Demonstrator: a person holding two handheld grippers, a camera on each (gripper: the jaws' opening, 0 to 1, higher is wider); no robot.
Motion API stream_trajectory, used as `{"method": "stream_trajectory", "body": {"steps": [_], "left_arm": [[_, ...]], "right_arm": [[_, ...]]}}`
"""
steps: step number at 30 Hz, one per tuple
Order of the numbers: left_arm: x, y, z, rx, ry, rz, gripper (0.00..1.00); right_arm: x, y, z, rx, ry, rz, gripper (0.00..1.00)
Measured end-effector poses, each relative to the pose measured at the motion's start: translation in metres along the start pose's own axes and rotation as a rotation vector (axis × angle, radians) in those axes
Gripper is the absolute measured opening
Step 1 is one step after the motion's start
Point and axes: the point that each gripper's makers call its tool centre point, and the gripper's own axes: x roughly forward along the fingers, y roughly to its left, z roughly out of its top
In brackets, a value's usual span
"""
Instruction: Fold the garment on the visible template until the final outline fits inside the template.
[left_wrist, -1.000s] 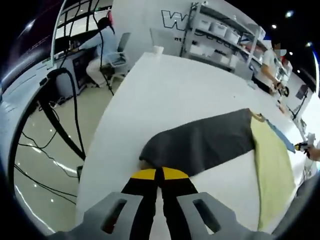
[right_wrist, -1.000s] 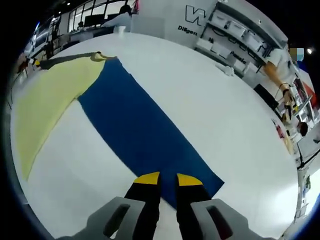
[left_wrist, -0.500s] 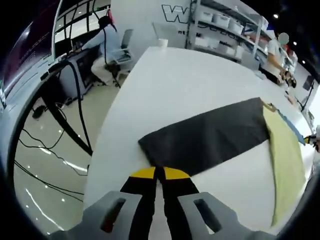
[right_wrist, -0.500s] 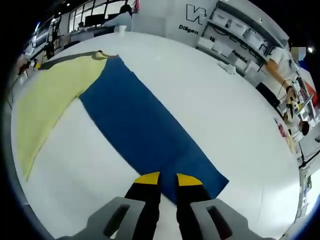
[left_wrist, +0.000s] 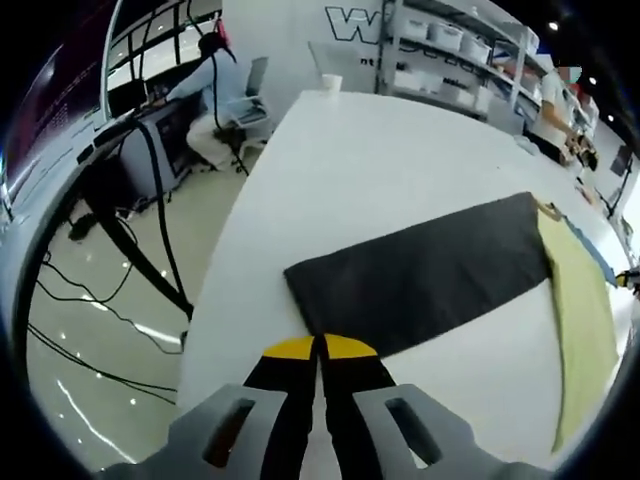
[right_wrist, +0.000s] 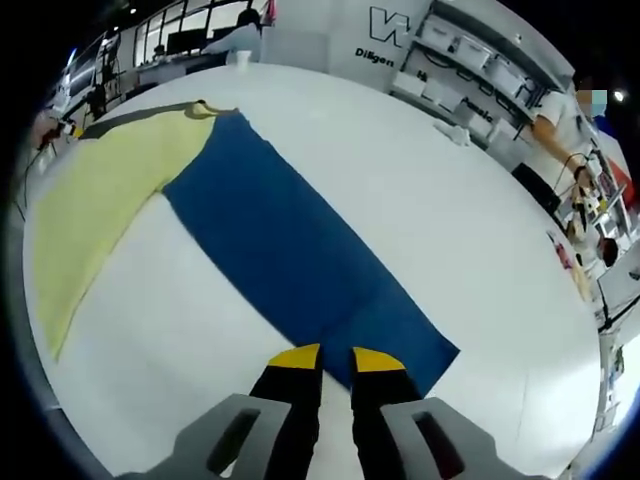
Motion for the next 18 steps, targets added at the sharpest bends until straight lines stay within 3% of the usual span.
{"method": "stream_trajectory", "body": {"steps": [2,4,10,18], "left_arm": [[0.0,0.002,0.002,-0.013,-0.003,0.002,0.0],[-0.006,0.004,0.014,-0.014,-0.056,0.022,0.0],[-0.015,-0.003,0.025,0.008,-0.104,0.021,0.04],[-0.024,-0.005,0.021,0.012,-0.118,0.048,0.1]], "right_arm": [[-0.001,0.001,0.002,-0.002,-0.003,0.003,0.04],[-0.001,0.002,0.004,-0.005,-0.009,0.004,0.05],[0.003,0.01,0.008,-0.008,-0.021,0.029,0.07],[0.016,0.024,0.017,-0.022,-0.029,0.075,0.1]]}}
